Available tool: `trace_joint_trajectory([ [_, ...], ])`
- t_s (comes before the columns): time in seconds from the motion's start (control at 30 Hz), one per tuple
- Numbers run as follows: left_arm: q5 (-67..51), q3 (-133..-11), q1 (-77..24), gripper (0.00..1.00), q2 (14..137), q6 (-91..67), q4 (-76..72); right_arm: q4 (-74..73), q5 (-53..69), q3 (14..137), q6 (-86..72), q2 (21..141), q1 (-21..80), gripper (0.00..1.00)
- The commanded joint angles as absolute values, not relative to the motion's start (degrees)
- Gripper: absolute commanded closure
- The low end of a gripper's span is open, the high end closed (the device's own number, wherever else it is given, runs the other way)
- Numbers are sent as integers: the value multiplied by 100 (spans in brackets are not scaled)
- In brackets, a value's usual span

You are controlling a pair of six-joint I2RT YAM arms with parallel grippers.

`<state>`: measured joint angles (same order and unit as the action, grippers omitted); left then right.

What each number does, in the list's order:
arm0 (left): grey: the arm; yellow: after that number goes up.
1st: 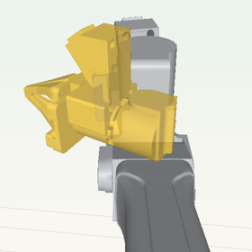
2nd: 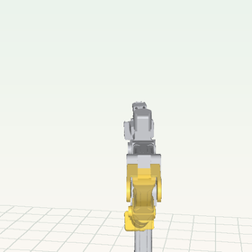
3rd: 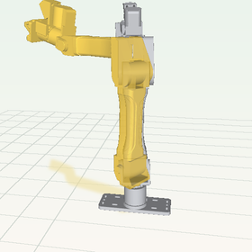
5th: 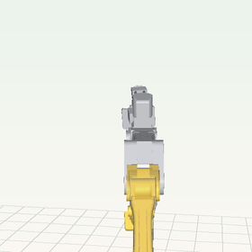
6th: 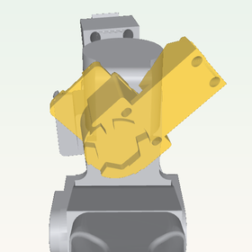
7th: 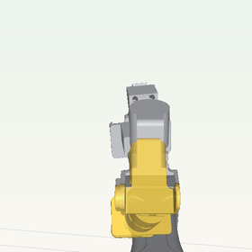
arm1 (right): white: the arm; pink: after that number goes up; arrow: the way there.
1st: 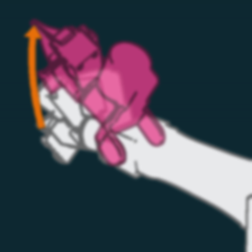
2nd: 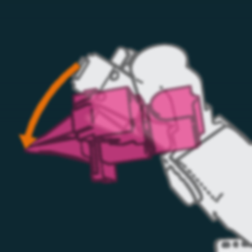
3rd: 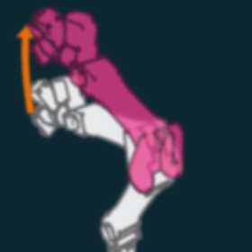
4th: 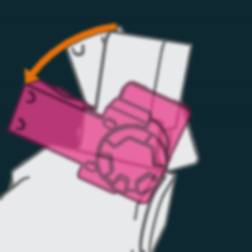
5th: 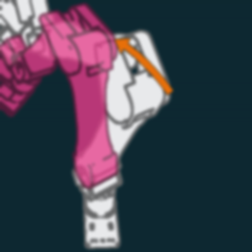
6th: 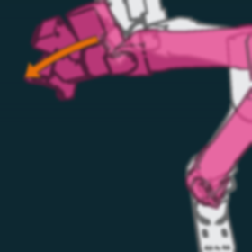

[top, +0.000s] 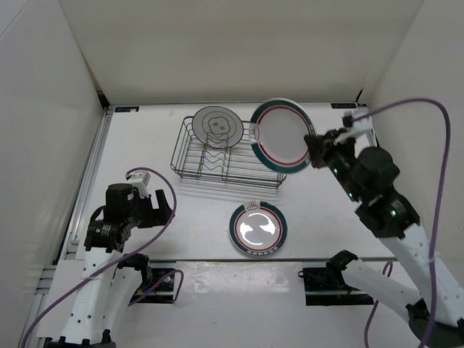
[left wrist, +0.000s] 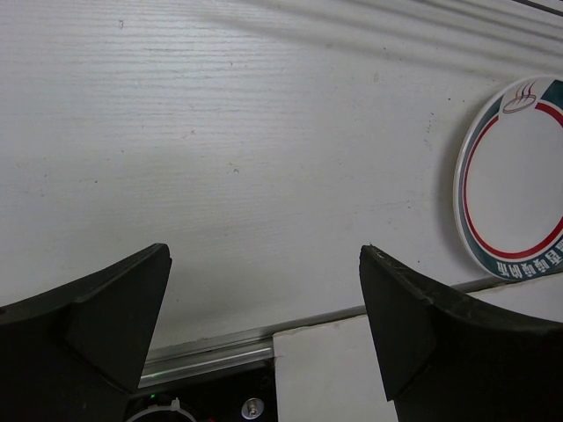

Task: Unload the plates from the dish rack

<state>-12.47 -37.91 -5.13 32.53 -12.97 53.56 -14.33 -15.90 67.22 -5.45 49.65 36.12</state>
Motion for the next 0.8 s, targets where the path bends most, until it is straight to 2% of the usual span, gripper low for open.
trace_joint_trajectory([
  [0.0,-1283,-3797,-571,0,3226,-1310,5388,-2653,-1714,6110,-2281,4014,3630,100],
  [0.13,-1292,-3806,-589,0,3226,-1318,5370,-2952,-1608,4855,-3417,2658,3630,100],
  [0.23,-1301,-3788,-598,0,3261,-1310,5370,-2769,-1092,3897,-4016,1999,3630,100],
  [0.47,-1222,-3788,-598,0,3261,-1318,5353,-2409,-572,2392,-5422,1925,3639,100],
  [0.6,-1160,-3771,-589,0,3261,-1327,5370,-1453,-290,1435,-5906,1977,3630,100],
  [0.77,-1151,-3788,-589,0,3305,-1327,5370,-397,-167,827,-6099,2109,3630,100],
])
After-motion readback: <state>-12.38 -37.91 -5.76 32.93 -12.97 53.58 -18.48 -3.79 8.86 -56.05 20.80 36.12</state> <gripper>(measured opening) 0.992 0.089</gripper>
